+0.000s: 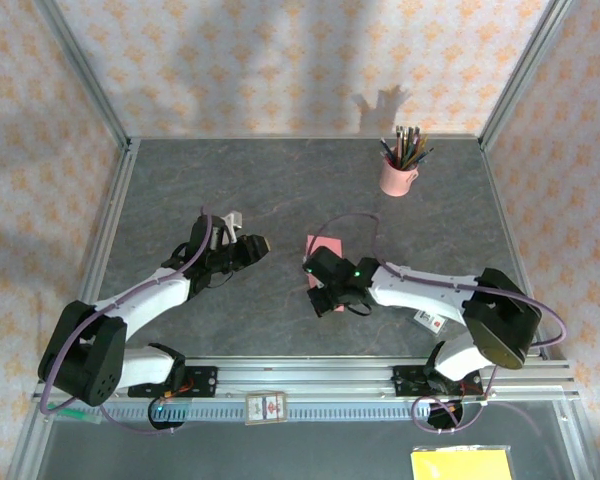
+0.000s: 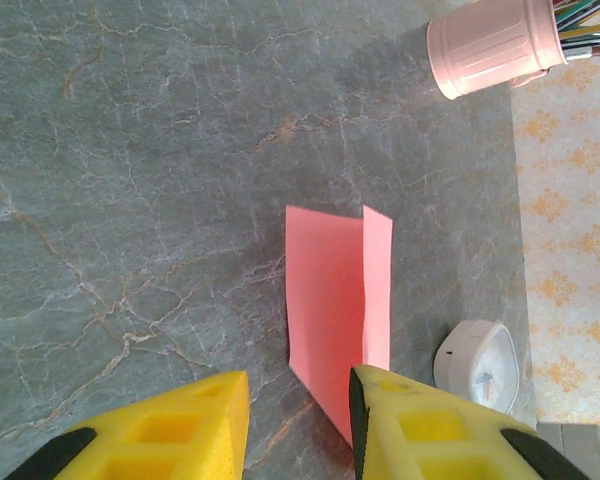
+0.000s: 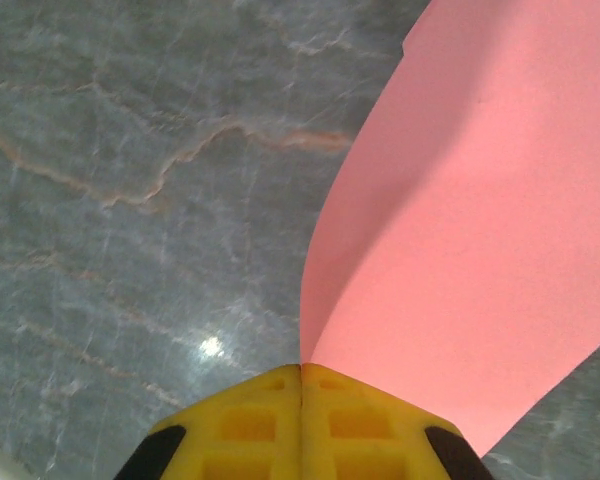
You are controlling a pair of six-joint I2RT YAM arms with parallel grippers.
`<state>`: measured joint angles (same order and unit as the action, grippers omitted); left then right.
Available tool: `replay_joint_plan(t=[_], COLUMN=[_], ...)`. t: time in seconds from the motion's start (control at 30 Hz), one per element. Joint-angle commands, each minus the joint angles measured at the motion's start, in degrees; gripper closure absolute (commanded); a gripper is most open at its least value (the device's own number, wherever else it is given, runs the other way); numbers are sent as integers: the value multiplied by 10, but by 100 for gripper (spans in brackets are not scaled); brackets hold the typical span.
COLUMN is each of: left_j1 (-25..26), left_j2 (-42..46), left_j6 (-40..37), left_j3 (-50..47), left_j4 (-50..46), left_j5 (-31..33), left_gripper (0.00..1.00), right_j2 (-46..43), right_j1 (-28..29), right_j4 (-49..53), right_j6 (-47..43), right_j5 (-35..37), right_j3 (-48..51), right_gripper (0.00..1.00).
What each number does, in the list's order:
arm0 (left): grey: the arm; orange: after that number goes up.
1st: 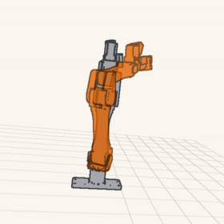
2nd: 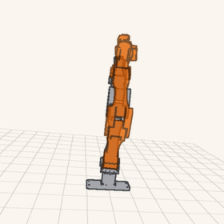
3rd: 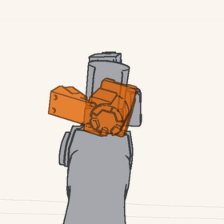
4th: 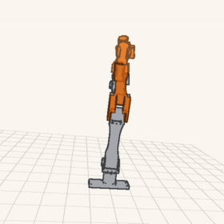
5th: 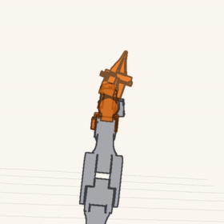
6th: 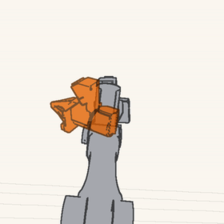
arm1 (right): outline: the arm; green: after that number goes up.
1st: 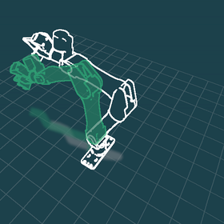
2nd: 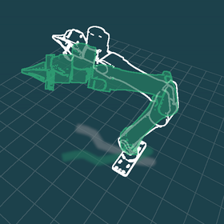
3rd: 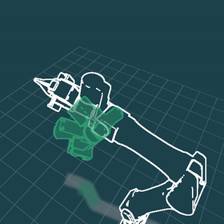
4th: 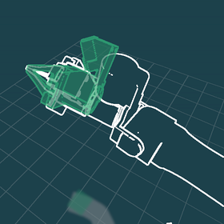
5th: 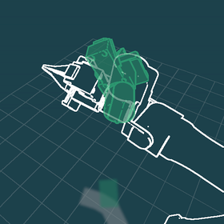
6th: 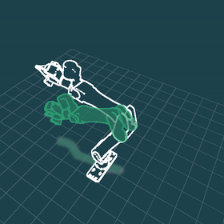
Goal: Fold a paper plane with a square sheet of paper (pick it up from the middle)
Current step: Turn over the paper at the center of the table.
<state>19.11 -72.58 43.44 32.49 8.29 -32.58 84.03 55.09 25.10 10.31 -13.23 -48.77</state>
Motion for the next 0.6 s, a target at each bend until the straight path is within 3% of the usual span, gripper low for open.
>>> replay_joint_plan(t=[0.0,0.57], left_j1=[8,120], left_j2=[-13,-188], left_j6=[20,108], left_j3=[7,112], left_j4=[15,124], left_j5=[-16,-52], left_gripper=[67,85], right_j2=[-35,-33], right_j1=[2,2], right_j4=[-59,-154], right_j6=[-25,-17], right_j5=[-45,-74], right_j3=[28,84], right_gripper=[98,98])
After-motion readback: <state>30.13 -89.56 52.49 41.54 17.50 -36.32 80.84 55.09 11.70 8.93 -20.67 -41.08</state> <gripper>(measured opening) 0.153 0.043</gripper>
